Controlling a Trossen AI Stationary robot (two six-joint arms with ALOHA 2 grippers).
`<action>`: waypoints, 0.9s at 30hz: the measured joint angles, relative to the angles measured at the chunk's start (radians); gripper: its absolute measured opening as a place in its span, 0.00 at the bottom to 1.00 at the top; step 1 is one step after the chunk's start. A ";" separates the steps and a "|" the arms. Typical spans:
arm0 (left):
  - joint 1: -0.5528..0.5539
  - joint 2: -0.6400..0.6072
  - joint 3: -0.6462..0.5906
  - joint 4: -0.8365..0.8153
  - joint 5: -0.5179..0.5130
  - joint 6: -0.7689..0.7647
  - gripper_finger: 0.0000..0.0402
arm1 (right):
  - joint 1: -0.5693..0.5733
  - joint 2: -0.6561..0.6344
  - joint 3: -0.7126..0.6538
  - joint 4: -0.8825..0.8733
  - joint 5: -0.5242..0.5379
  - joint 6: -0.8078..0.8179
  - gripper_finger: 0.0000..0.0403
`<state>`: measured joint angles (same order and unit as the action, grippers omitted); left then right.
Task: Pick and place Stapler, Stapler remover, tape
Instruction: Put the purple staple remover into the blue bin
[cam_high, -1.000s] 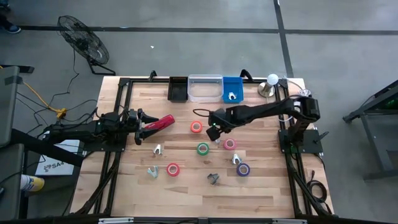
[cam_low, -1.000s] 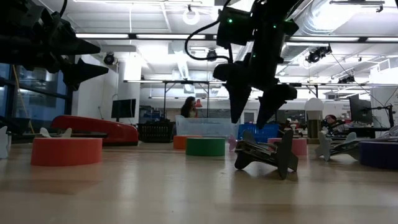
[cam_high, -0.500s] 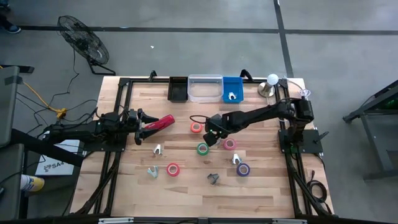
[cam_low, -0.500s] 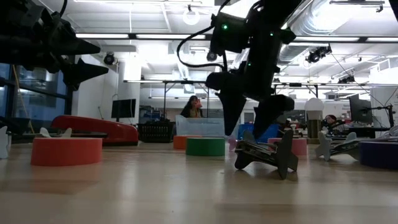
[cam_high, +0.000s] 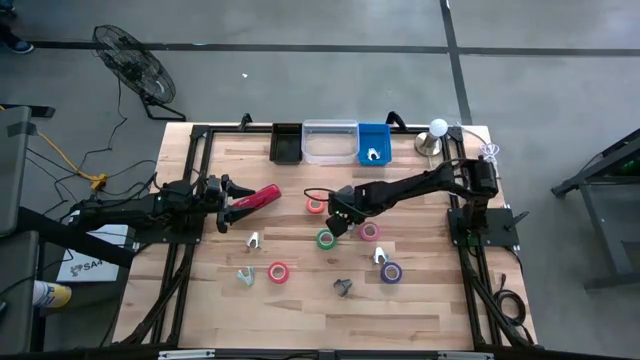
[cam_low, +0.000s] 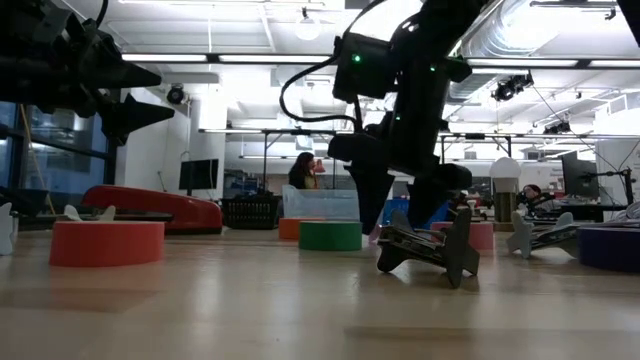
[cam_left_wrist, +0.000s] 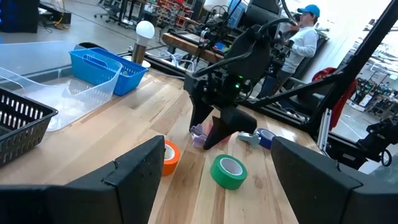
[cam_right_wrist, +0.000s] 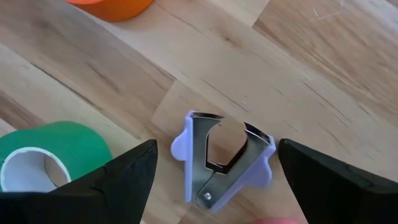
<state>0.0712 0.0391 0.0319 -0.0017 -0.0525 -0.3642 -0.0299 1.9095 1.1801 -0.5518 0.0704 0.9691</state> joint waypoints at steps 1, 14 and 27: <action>0.000 0.000 0.000 0.000 0.000 0.000 0.72 | 0.000 0.000 0.000 0.001 0.000 0.000 0.80; 0.000 0.000 0.000 0.000 0.000 0.000 0.72 | -0.003 0.001 0.000 0.004 -0.010 -0.008 0.58; 0.000 0.000 0.000 0.000 0.000 0.000 0.72 | -0.016 -0.003 0.001 0.007 -0.081 -0.056 0.28</action>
<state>0.0715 0.0395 0.0319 -0.0017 -0.0525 -0.3641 -0.0463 1.9068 1.1809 -0.5449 -0.0110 0.9133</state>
